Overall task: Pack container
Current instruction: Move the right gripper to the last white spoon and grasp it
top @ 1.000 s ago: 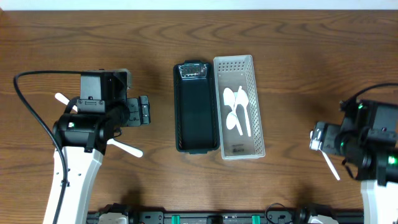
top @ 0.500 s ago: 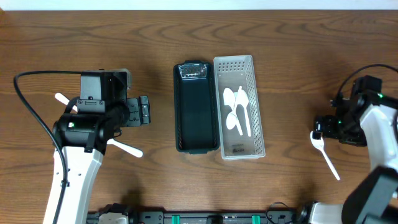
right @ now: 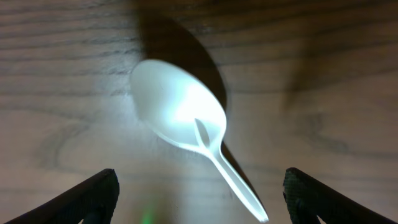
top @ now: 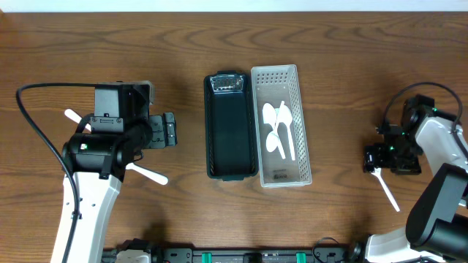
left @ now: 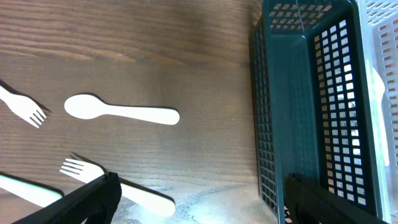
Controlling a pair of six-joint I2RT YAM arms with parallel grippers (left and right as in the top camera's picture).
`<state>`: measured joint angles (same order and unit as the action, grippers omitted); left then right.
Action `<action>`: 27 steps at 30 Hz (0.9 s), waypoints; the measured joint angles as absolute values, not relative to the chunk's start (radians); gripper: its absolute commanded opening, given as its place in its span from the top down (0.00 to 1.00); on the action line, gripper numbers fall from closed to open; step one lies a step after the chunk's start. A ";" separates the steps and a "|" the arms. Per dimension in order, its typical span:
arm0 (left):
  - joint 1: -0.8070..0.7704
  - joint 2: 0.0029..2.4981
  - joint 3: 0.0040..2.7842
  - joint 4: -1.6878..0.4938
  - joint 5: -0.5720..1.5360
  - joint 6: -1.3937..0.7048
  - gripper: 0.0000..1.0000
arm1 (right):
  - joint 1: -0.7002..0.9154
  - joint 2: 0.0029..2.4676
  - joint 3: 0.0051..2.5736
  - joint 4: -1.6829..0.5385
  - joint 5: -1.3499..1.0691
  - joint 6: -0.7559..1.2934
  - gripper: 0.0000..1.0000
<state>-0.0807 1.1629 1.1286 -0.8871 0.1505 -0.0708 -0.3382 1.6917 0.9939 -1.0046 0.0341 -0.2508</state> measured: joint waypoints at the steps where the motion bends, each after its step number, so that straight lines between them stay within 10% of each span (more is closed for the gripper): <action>1: -0.081 1.163 1.129 -0.887 0.150 -0.071 0.13 | -0.338 1.692 0.976 -0.984 0.034 -0.251 0.14; 8: -0.081 1.163 1.129 -0.887 0.150 -0.071 0.13 | -0.338 1.695 0.874 -0.880 0.041 -0.253 0.19; 18: -0.081 1.163 1.129 -0.888 0.150 -0.071 0.13 | -0.338 1.686 0.867 -0.806 0.042 -0.280 0.65; 27: -0.081 1.163 1.129 -0.887 0.150 -0.071 0.13 | -0.338 1.684 0.866 -0.776 0.042 -0.273 0.78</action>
